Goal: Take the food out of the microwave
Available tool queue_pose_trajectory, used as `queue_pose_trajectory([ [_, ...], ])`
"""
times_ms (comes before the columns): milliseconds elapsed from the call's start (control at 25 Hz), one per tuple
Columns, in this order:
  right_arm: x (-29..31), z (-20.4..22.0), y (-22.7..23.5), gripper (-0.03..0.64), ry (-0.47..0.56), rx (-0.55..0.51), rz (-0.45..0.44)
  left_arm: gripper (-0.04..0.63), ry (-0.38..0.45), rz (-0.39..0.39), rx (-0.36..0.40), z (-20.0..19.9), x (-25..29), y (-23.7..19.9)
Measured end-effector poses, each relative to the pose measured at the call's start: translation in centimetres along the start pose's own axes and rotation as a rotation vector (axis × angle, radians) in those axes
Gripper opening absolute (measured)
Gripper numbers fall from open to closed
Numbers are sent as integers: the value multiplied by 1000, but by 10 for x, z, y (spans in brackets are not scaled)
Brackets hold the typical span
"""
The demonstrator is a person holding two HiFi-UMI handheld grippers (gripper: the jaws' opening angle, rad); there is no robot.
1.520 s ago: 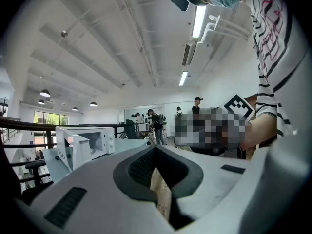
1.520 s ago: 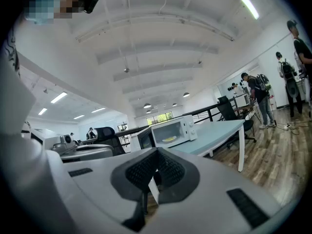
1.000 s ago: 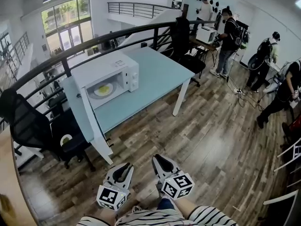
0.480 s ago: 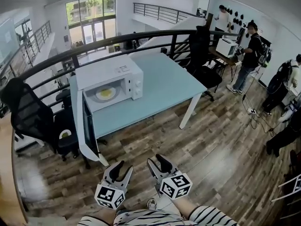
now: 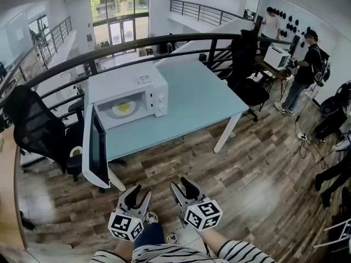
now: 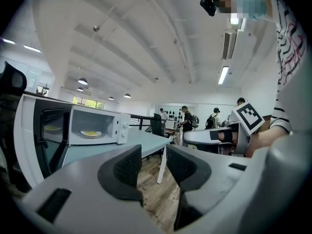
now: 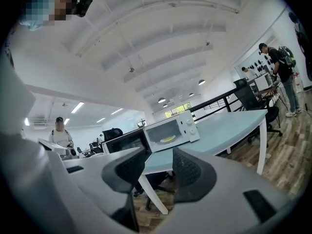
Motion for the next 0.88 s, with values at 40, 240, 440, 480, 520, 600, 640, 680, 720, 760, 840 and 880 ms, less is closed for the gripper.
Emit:
queue_pose_trajectory([
  [40, 4, -2, 4, 173, -3, 0, -3, 137, -2, -4, -5, -1, 5, -2],
  [240, 33, -15, 22, 173, -15, 2, -7, 137, -4, -16, -30, -7, 34, -22],
  [440, 71, -31, 39, 173, -29, -1, -6, 137, -2, -27, -59, -15, 66, -52],
  [480, 79, -35, 42, 173, -29, -4, -8, 137, 0, -29, -60, -17, 73, -59],
  [520, 88, -39, 45, 173, -30, -8, -10, 137, 2, -32, -60, -20, 79, -66],
  [600, 106, -46, 50, 173, -33, -14, -13, 137, 6, -43, -65, -24, 90, -80],
  [640, 115, -50, 53, 173, -36, -16, -12, 137, 9, -48, -69, -27, 95, -88],
  [680, 125, -53, 55, 173, -38, -19, -12, 137, 10, -53, -73, -28, 100, -95],
  [720, 134, -56, 58, 173, -40, -22, -10, 137, 11, -57, -76, -30, 105, -103],
  [760, 144, -59, 60, 173, -43, -25, -10, 137, 11, -61, -79, -31, 109, -111],
  [840, 162, -65, 63, 173, -48, -29, -10, 137, 11, -68, -86, -33, 116, -125],
  [880, 170, -68, 64, 173, -50, -32, -10, 137, 12, -70, -90, -33, 119, -132],
])
Point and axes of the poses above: the fingertips, and each gripper's own axes: x forward along the fingers, y to its right, z out of its underside, the point moved 8 cm from there along -x, backward along the fingers, and after that the axes turned 10 degrees about -y, right-handed, at the moved point
